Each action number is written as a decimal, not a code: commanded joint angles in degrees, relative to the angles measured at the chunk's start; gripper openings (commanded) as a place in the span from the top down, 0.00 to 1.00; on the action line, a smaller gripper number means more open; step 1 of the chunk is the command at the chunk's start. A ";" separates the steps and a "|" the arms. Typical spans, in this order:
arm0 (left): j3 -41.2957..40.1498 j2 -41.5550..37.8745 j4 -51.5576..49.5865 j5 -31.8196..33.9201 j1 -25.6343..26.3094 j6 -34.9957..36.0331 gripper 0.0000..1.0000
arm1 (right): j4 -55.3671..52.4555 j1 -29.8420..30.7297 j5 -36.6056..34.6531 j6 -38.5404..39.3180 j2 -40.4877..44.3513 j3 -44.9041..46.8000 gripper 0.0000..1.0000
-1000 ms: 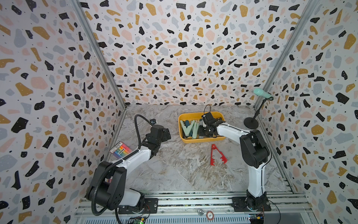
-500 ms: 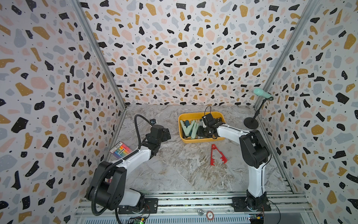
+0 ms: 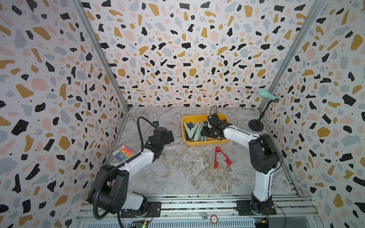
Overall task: Put the pruning pliers into the storage box
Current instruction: Place the pruning pliers in the storage box, then pick up the pruning pliers from the center of the board.
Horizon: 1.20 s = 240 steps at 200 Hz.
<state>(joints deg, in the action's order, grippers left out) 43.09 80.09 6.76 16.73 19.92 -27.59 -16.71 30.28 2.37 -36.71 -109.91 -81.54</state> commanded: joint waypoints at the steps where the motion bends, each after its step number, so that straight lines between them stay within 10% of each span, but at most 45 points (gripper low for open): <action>1: -0.96 -2.34 2.36 -0.64 -0.32 1.17 0.01 | -3.32 0.09 -5.50 2.08 7.45 2.00 0.39; 95: -1.48 -1.94 4.05 -0.93 -0.37 -0.38 0.00 | -7.99 0.14 -10.23 16.97 26.81 27.08 0.64; 240: -0.38 -2.40 1.85 -0.47 -0.40 -0.78 0.00 | -0.37 -4.71 -0.23 18.34 27.05 41.11 0.83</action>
<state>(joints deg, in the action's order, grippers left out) 42.15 78.50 7.97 15.73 19.92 -27.94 -19.33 26.28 -0.14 -19.20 -82.59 -41.12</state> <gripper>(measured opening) 0.995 0.206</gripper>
